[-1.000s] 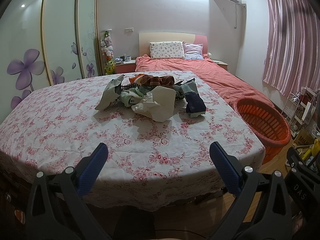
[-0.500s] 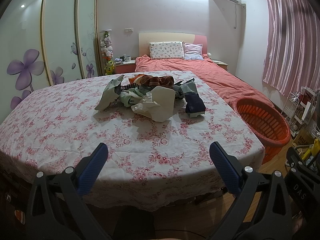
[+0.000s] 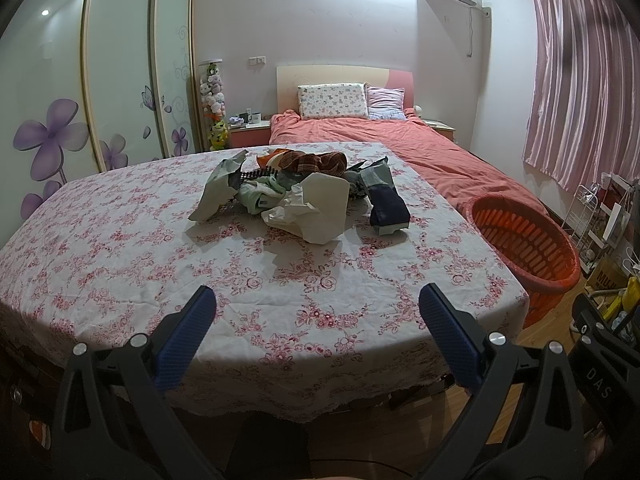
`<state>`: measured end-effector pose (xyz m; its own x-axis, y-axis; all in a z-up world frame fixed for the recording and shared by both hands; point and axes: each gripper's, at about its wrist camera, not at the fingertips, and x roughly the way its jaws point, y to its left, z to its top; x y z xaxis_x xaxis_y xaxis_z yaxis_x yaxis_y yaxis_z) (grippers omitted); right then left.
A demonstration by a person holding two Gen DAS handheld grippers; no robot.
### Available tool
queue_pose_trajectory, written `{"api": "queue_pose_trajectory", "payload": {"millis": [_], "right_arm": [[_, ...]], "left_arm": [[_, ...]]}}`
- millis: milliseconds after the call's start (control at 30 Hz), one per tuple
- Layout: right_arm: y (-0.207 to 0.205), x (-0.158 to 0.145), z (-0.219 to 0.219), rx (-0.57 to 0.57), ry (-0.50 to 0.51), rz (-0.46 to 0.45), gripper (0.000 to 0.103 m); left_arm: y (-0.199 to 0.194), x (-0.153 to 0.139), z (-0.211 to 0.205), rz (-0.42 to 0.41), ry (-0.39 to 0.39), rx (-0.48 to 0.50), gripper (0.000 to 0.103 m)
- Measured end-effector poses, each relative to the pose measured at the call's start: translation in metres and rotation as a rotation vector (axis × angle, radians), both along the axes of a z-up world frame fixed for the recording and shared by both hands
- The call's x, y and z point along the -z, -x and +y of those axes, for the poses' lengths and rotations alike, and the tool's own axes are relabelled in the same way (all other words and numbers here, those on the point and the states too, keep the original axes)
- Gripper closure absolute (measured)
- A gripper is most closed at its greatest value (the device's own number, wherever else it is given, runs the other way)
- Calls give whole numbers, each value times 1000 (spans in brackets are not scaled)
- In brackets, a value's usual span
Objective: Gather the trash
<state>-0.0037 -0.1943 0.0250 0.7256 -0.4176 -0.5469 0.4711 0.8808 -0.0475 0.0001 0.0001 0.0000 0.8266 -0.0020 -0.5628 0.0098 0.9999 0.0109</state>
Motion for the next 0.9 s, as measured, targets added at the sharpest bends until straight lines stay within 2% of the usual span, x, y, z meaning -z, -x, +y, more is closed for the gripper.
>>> {"api": "queue_pose_trajectory", "payload": {"millis": [900], "right_arm": [[-1,0,-1,1,0,-4,2]], "left_arm": [[-4,1,0,11,2,-6,4]]}}
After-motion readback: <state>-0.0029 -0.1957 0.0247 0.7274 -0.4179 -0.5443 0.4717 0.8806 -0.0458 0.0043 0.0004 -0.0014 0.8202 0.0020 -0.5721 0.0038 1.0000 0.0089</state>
